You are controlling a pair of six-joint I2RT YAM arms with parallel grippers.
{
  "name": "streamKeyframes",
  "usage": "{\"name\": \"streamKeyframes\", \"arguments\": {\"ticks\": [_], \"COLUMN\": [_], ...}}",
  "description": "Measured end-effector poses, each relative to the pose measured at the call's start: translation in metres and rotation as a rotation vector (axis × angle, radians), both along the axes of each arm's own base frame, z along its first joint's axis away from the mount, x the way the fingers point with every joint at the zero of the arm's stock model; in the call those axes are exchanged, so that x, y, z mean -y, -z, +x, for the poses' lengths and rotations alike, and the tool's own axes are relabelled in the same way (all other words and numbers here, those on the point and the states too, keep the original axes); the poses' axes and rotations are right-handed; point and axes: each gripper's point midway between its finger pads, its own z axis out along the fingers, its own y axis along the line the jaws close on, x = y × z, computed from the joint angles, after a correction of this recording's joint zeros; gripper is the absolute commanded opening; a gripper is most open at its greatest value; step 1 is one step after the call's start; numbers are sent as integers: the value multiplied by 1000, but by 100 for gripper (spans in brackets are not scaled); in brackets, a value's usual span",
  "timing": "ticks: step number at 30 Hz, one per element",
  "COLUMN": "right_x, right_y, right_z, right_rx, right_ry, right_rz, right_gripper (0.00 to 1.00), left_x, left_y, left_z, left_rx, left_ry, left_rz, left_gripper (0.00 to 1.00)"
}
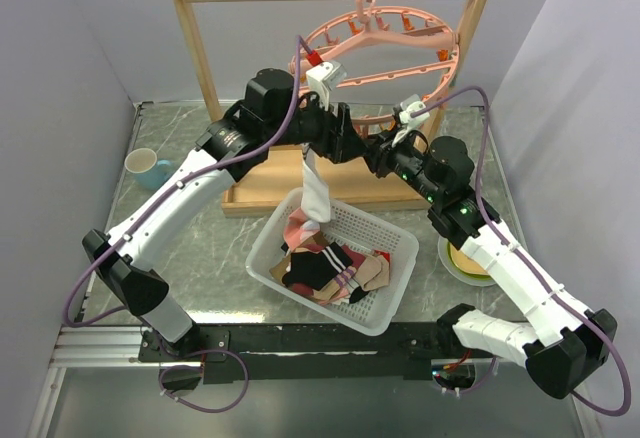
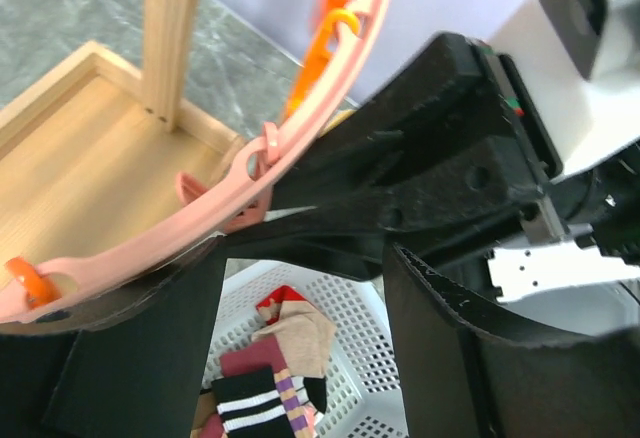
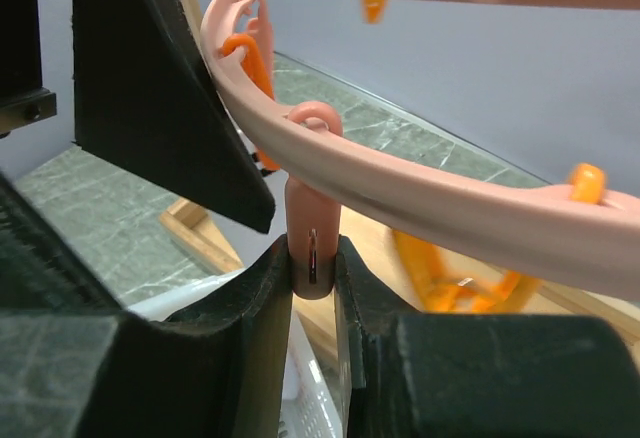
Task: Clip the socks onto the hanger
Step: Open the clamp at the hanger.
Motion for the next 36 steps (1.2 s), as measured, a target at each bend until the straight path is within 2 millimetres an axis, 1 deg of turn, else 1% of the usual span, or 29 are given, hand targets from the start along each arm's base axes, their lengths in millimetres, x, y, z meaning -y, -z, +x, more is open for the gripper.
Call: {"name": "streamKeyframes", "arguments": {"ticks": [6,14,21,28,33,36], "right_x": [-1,-1,-4,-7,-15,-21], "right_y": [3,2,4,5,4,1], "right_z": [-1,0,1,2,3,2], "right_rx": [-18,-35,-51,-63,-71,-74], "right_ry": [0,9,7,0,-19,-37], "right_rz": [17,47,58,72,88,95], "right_gripper": [14,11,9,6,5,4], "left_x": [-4,-6,-11,-22,-32,-38], "left_y": [-3,-17,-14,-7,-2,0], "left_z": [7,11,22,37,48,58], "left_rx": [-8,-9,-23,-32,-62,-89], "left_ry": [-57,-97,-175,-275,-337,-365], "left_rz": [3,-24,-16,13,14,3], "left_gripper": [73,78,78,77,77,75]}}
